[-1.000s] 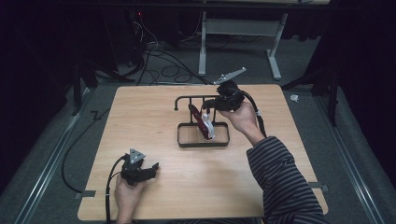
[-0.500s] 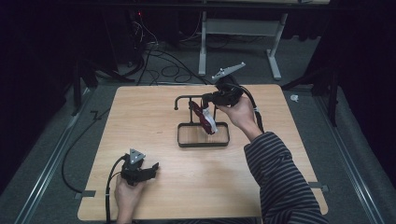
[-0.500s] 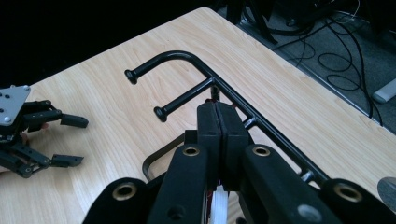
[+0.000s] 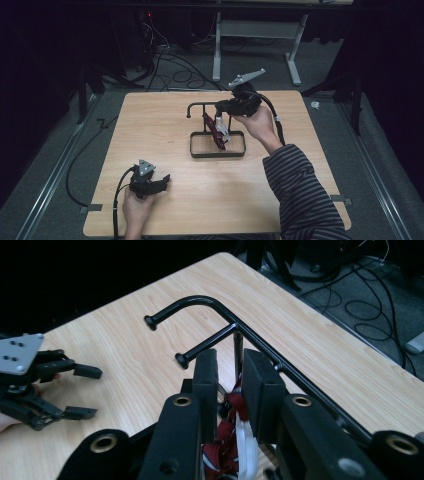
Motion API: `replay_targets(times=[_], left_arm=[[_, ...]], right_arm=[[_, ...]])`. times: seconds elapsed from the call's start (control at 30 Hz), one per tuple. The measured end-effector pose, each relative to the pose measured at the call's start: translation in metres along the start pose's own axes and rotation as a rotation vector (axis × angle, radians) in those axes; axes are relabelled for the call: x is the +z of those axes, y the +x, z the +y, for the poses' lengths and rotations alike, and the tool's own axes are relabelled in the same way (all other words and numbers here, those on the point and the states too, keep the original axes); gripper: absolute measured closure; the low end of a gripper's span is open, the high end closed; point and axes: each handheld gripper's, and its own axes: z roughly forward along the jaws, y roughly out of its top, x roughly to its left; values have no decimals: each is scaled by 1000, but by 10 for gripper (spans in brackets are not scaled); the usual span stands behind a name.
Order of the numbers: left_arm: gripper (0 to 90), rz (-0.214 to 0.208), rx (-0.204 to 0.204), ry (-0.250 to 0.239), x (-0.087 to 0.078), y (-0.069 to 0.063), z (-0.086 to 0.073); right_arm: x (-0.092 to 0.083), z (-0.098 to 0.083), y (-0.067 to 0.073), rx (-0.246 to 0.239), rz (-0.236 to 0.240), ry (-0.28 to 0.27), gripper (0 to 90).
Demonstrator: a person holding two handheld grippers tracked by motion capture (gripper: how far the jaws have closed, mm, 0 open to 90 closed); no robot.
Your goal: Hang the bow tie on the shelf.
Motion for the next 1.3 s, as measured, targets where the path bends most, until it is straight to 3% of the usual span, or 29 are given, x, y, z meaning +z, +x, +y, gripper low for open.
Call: replay_targets(times=[0.37, 0.63, 0.87, 0.93, 1.07, 1.3], left_arm=[[265, 2, 0, -2, 0, 0, 0], [265, 2, 1, -2, 0, 0, 0], [265, 3, 1, -2, 0, 0, 0], [264, 3, 1, -2, 0, 0, 0], [264, 4, 2, -2, 0, 0, 0], [264, 4, 2, -2, 0, 0, 0]], right_arm=[[-45, -44, -3, 57, -24, -83, 725], [-68, -98, -7, 122, -72, -118, 689], [-72, -163, -13, 214, -136, -112, 657], [-70, -191, -15, 263, -174, -111, 651], [-67, -227, -20, 324, -220, -97, 650], [-71, -257, -21, 386, -244, -102, 648]])
